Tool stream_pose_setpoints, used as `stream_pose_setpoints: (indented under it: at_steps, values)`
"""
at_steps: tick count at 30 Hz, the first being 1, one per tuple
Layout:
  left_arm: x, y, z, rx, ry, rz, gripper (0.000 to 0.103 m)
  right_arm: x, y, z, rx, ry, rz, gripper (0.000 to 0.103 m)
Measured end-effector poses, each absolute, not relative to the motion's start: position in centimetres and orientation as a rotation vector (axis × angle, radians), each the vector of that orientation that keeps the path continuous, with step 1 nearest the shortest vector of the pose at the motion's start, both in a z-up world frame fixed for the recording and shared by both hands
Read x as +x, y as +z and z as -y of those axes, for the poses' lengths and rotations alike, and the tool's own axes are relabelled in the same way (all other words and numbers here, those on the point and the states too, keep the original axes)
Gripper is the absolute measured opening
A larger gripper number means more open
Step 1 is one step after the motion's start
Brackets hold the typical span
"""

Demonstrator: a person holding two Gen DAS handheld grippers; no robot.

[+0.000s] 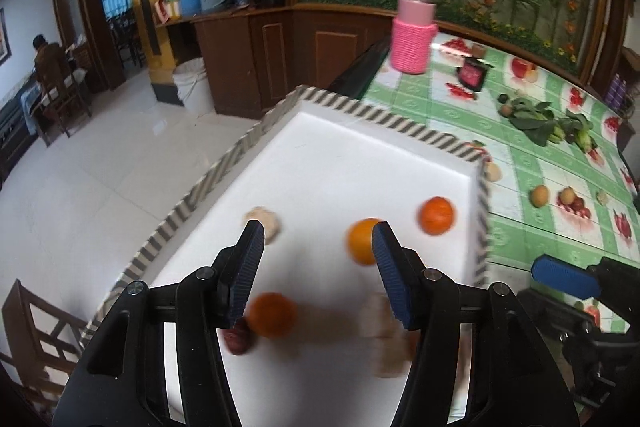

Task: Organize fruits
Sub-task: 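Move both open tools back over the tablecloth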

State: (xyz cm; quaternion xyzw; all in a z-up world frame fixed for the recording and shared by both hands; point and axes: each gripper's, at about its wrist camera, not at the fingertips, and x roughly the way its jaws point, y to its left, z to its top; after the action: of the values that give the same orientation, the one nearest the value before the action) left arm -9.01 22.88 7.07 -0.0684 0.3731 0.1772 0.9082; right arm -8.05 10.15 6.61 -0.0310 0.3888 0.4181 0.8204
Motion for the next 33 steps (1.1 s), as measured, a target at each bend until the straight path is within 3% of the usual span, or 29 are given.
stream_pose_setpoints:
  at_steps: [18,33]
  values:
    - [-5.8,7.4,-10.6,-0.020,0.160,-0.767,0.057,-6.9,5.9,2.3,0.023,0.648,-0.828,0.036]
    - [-3.4,6.0,-6.6,-0.021,0.060,-0.829,0.056,-5.5,4.8,11.4,0.084,0.474,-0.855,0.036]
